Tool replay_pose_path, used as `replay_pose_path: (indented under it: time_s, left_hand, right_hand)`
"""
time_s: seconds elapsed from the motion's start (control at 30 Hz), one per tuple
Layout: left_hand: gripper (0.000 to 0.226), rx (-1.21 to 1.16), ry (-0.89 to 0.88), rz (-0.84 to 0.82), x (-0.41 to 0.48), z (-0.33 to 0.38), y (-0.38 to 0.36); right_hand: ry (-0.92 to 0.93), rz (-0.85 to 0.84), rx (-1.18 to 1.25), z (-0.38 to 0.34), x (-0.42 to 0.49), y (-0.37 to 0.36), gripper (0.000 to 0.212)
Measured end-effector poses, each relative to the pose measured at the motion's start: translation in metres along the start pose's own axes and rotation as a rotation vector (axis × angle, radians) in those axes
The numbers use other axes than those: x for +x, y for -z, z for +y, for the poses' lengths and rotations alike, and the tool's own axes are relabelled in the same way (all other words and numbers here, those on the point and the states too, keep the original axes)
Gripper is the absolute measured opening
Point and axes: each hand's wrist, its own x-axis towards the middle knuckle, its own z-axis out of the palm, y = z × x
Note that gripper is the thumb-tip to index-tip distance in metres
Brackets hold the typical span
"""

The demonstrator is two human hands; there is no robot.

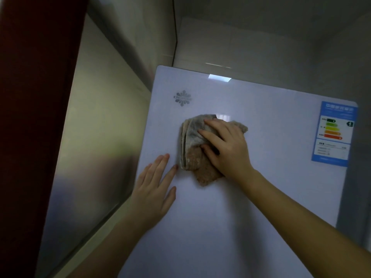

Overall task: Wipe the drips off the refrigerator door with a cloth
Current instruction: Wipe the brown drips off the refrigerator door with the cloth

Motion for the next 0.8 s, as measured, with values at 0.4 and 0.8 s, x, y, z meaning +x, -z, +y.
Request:
replay_pose_path:
  time_s: [0.4,0.8]
  left_hand:
    - [0.048,-0.052,0.005,0.083,-0.004,-0.005,0.007]
    - [0.056,-0.034,0.007,0.03,-0.011,-0.013,-0.001]
  right_hand:
    - [-0.051,-0.077,-0.058,0.013,0.032,-0.004,0.049]
    - [0.071,-0.105,0.026,-0.027,0.067,-0.046,0.052]
